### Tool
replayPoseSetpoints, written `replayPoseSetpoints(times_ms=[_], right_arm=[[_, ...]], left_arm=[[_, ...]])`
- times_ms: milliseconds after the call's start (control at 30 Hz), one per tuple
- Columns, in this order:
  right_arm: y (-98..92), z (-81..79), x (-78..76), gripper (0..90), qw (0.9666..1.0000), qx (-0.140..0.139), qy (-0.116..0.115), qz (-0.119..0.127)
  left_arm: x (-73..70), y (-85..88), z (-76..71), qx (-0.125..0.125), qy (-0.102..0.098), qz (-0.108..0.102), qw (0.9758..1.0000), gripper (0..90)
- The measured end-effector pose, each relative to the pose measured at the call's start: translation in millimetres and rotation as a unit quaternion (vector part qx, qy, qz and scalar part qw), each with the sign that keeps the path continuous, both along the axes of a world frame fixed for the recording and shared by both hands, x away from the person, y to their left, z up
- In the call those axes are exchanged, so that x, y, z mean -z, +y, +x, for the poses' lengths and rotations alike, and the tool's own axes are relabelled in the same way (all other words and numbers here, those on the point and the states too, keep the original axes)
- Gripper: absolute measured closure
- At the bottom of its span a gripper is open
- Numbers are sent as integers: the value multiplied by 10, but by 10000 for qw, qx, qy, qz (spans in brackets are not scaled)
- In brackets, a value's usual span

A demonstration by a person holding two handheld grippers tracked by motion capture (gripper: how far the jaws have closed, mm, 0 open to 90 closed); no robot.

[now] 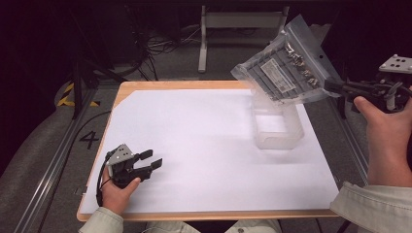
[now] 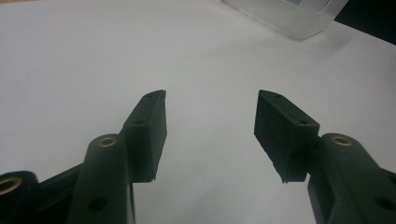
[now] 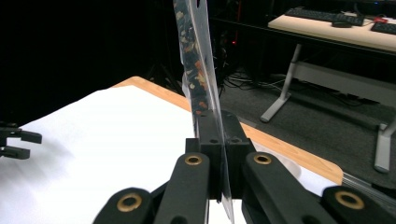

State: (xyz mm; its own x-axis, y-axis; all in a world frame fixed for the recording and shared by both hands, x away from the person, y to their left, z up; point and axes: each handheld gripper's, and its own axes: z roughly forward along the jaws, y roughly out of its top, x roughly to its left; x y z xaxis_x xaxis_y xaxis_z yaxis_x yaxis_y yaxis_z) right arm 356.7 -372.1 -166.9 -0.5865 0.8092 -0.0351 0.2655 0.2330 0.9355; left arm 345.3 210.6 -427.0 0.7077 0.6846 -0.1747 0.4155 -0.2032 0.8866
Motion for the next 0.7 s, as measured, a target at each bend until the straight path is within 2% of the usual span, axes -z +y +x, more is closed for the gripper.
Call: replayPoseSetpoints(times_ms=[300,433,567,700], right_arm=[[-128,-36,-26,891,9999,156,75,8],[-148,-32,-16,892,9996,229,189,-1],[-133,9,20,894,9988,364,274,-175],[-113,79,52,894,9976,468,494,-122]], left_arm=[[4,14,-8,-19,-4,11,10000,448],[6,10,-11,-22,-6,2,10000,447],[3,3,-18,-18,17,-6,10000,447],[4,6,-16,-13,16,2,10000,447]])
